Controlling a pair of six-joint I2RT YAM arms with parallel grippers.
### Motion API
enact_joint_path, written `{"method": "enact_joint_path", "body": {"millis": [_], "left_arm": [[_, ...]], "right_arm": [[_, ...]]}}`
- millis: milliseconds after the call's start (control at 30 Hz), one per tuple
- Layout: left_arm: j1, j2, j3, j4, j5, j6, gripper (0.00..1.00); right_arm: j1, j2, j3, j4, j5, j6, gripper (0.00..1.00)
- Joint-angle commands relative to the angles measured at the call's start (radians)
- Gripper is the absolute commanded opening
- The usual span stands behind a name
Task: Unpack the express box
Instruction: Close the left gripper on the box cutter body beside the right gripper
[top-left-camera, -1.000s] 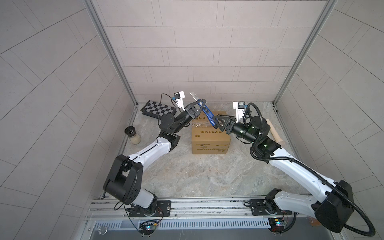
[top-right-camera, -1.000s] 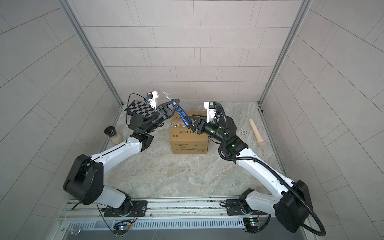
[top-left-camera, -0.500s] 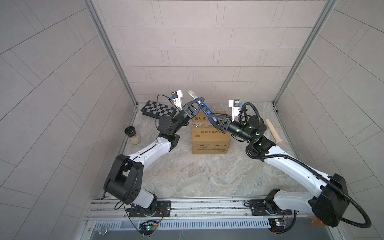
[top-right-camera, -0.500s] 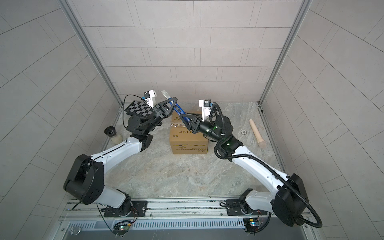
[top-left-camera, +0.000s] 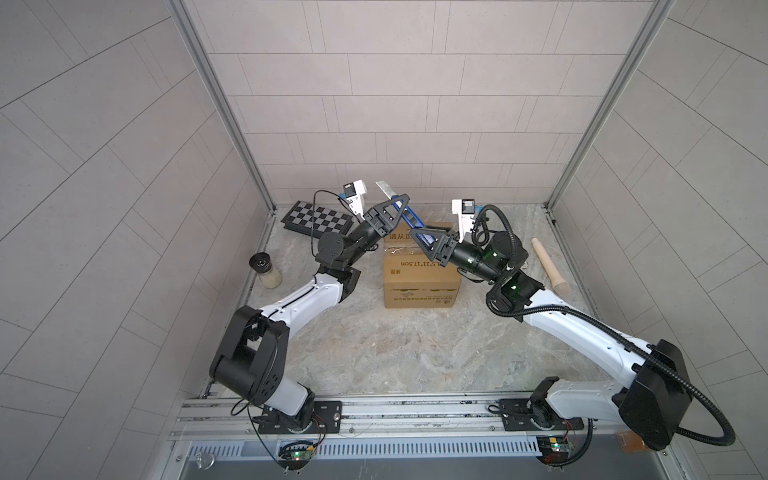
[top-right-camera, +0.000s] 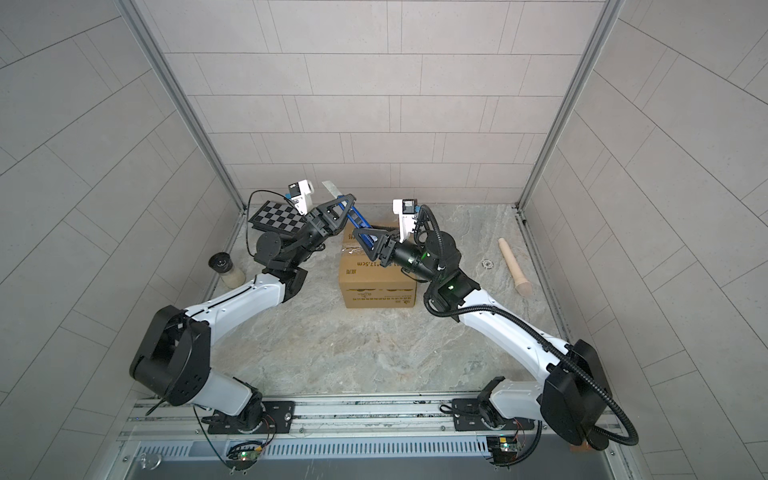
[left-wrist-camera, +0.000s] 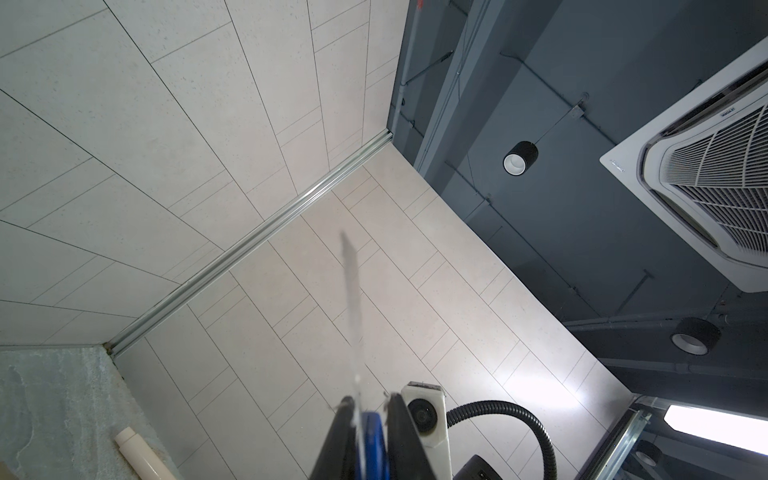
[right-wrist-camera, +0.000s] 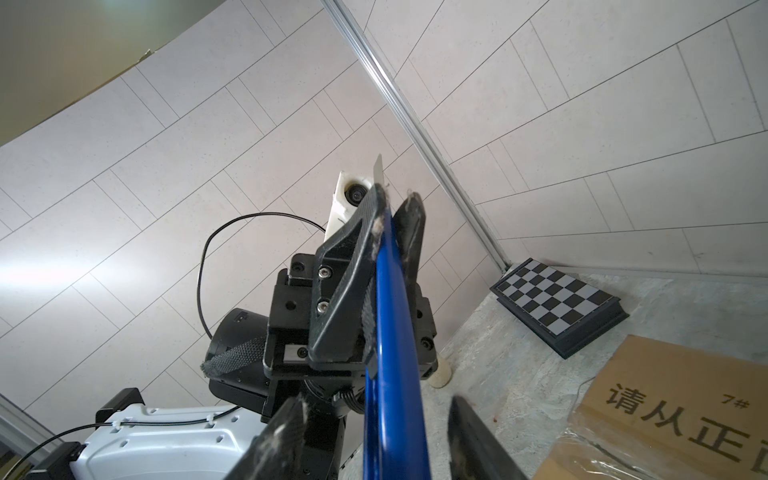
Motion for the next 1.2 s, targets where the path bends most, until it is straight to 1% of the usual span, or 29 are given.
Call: {"method": "enact_joint_path", "body": {"millis": [0, 100, 500, 700, 867, 1067, 1167], "left_arm": [[-0.003, -0.005, 0.013, 0.062, 0.002, -0.003, 0.00], [-0.003, -0.008, 0.008, 0.065, -0.016, -0.005, 0.00], [-0.006, -0.016, -0.017, 0.075, -0.122, -0.017, 0.00], [-0.009, -0.016, -0.017, 0.075, -0.131, -0.017, 0.00], [-0.009, -0.019, -0.021, 0.074, -0.137, -0.014, 0.00], [-0.010, -0.021, -0.026, 0.075, -0.134, -0.008, 0.00], [-0.009, -0.021, -0.027, 0.075, -0.128, -0.006, 0.00]], "right_arm": [[0.009, 0.001, 0.029, 0.071, 0.011, 0.025, 0.57], [0.014, 0.009, 0.027, 0.097, 0.021, 0.038, 0.55], [0.052, 0.024, 0.009, 0.161, 0.103, 0.065, 0.56], [0.054, 0.036, 0.014, 0.188, 0.110, 0.078, 0.55], [0.055, 0.044, 0.023, 0.194, 0.117, 0.084, 0.49], [0.055, 0.041, 0.017, 0.189, 0.141, 0.085, 0.45], [0.055, 0.038, 0.012, 0.187, 0.153, 0.086, 0.44]]}}
